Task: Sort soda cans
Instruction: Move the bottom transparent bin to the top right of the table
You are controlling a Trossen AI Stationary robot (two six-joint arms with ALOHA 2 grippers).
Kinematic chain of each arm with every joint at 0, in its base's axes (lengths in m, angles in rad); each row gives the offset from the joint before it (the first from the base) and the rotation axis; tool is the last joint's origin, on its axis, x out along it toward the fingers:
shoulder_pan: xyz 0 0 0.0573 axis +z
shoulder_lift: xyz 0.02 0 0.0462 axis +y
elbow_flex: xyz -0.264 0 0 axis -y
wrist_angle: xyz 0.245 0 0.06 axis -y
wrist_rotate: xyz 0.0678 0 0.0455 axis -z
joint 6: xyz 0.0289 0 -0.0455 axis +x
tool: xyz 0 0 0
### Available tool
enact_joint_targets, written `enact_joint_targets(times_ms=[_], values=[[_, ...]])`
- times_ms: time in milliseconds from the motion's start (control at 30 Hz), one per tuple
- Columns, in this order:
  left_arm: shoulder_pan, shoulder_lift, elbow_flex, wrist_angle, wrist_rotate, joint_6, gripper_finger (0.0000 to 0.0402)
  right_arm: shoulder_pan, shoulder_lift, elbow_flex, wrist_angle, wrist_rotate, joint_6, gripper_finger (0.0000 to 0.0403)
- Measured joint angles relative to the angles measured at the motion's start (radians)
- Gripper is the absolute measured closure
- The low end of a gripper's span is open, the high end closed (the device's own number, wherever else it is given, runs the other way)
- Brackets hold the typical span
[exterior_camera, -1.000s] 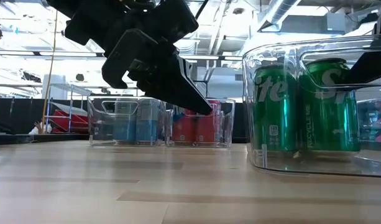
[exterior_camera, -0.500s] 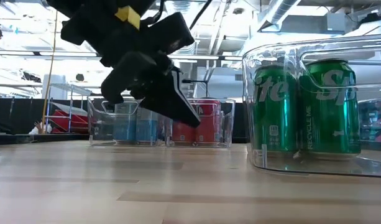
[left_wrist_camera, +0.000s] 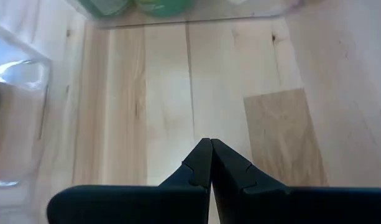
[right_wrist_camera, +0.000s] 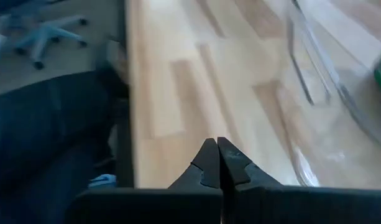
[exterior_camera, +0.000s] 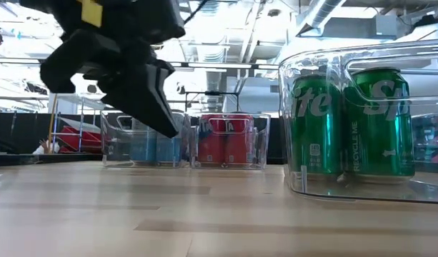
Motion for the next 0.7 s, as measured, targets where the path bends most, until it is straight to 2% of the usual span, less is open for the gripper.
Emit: enact_joint_targets(times_ms=[133, 300, 533, 700], values=[[-0.018, -0.001, 0.000, -0.039, -0.047, -0.012, 0.0402, -0.033, 0.047, 0.000, -0.062, 0.000, 0.099, 0.0403], [-0.017, -0.001, 0.000, -0.069, -0.029, -0.014, 0.0402, -0.056, 0.045, 0.000, -0.175, 0.034, 0.192, 0.0403], [-0.017, -0.001, 0.000, -0.138, -0.029, -0.029, 0.0402, -0.071, 0.037, 0.003, -0.422, 0.047, 0.449, 0.0403], [-0.015, -0.001, -0.032, -0.139, -0.033, -0.031, 0.0401, -0.080, 0.037, 0.001, -0.543, 0.063, 0.562, 0.0403]])
